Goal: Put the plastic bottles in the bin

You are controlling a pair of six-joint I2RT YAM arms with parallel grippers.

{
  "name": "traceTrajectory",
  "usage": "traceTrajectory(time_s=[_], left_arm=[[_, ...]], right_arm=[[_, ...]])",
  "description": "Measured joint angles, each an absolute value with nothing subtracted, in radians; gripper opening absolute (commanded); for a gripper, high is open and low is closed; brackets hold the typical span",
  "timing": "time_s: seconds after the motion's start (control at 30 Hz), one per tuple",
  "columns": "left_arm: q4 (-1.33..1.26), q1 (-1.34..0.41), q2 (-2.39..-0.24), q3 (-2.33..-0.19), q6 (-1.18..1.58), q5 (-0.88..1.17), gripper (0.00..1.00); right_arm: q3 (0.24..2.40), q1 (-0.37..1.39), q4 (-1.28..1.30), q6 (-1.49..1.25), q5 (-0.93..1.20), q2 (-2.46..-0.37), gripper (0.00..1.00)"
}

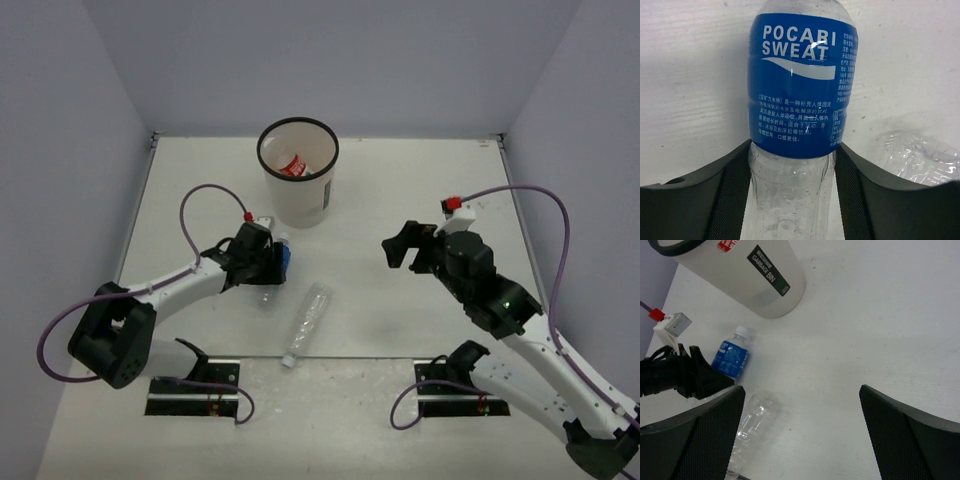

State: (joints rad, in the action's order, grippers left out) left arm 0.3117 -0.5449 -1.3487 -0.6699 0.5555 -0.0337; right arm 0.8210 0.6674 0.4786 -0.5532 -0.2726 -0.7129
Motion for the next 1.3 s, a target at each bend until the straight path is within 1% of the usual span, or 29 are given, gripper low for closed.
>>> traceTrajectory(time_s=[0.07, 0.17, 0.37, 0.5, 0.63, 0.77, 0.87, 1.0, 1.03, 1.07, 1.1, 1.17, 1.2, 1.27, 1.3], left_arm=[[0.330, -0.545, -1.341, -0.681, 0.556, -0.047, 0.30], [0.379, -0.545, -1.288, -0.699, 0.561, -0.080, 0.29], [0.527, -0.545, -1.075, -0.783, 0.600, -0.200, 0.28], [0.609, -0.545, -0.963, -0.940, 0.605, -0.293, 0.35], [0.548, -0.545, -0.953, -1.116, 0.531, -0.312, 0.43], [0.390, -0.545, -1.060, -1.290, 0.391, -0.261, 0.43], [0.231, -0.545, -1.190, -1.385, 0.285, -0.222, 0.43], [0.079, -0.545, -1.400, -1.491, 0.175, -0.165, 0.46], [0.047, -0.545, -1.451, -1.509, 0.154, -0.155, 0.48], [0.020, -0.545, -1.495, -1.521, 0.135, -0.147, 0.55], [-0.003, -0.545, -1.536, -1.528, 0.118, -0.145, 0.58], [-0.046, -0.545, -1.609, -1.536, 0.088, -0.147, 0.58], [-0.052, -0.545, -1.646, -1.543, 0.077, -0.153, 0.60], [-0.049, -0.545, -1.709, -1.564, 0.061, -0.170, 0.71], [-0.044, -0.545, -1.733, -1.569, 0.057, -0.178, 0.72]], right_arm=[[0.797, 0.667, 0.502, -0.576, -0.276, -0.678, 0.99], [0.765, 0.667, 0.532, -0.608, -0.281, -0.635, 0.99], [0.726, 0.667, 0.575, -0.646, -0.283, -0.606, 0.99], [0.724, 0.667, 0.584, -0.661, -0.278, -0.605, 0.99], [0.704, 0.667, 0.583, -0.661, -0.266, -0.579, 0.99], [0.689, 0.667, 0.587, -0.655, -0.234, -0.554, 0.99], [0.669, 0.667, 0.591, -0.648, -0.212, -0.528, 0.99], [0.643, 0.667, 0.609, -0.643, -0.195, -0.505, 0.99], [0.638, 0.667, 0.615, -0.642, -0.193, -0.500, 0.99], [0.633, 0.667, 0.619, -0.641, -0.192, -0.496, 0.99], [0.630, 0.667, 0.624, -0.640, -0.192, -0.492, 0.99], [0.628, 0.667, 0.631, -0.637, -0.192, -0.486, 0.99], [0.628, 0.667, 0.630, -0.635, -0.189, -0.484, 0.99], [0.627, 0.667, 0.628, -0.631, -0.174, -0.483, 0.99], [0.624, 0.667, 0.623, -0.628, -0.161, -0.483, 0.99]])
